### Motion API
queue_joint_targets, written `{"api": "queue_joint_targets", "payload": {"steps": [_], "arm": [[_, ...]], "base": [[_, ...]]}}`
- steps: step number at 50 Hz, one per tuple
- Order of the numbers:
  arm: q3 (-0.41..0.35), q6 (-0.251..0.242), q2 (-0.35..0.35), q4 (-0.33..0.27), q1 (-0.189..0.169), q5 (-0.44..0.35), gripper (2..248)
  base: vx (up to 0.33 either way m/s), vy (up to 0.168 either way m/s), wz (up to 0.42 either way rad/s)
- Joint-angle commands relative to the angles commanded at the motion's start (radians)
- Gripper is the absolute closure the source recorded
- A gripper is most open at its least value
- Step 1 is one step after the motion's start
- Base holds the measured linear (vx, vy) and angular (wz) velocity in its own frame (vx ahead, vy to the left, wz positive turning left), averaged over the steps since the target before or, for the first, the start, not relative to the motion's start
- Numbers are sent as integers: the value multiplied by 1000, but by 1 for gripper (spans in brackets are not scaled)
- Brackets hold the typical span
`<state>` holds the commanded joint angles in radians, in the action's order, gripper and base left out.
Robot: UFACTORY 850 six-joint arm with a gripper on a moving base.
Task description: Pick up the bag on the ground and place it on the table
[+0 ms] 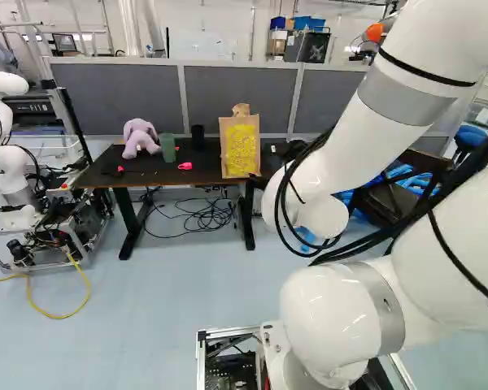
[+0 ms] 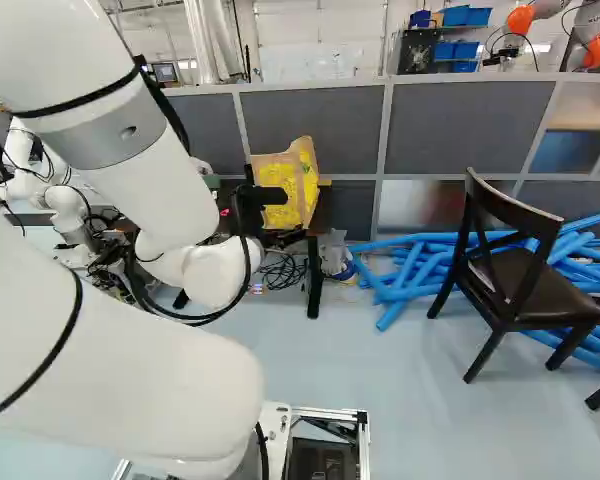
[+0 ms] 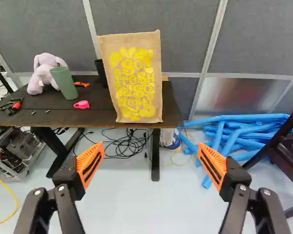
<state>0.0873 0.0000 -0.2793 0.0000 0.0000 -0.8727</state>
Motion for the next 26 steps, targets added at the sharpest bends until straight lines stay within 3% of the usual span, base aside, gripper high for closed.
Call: {"api": "queue_joint_targets", "payload": {"steps": [26], "arm": [[0,0,0,0,0,0,3]], "base": [[0,0,0]]}}
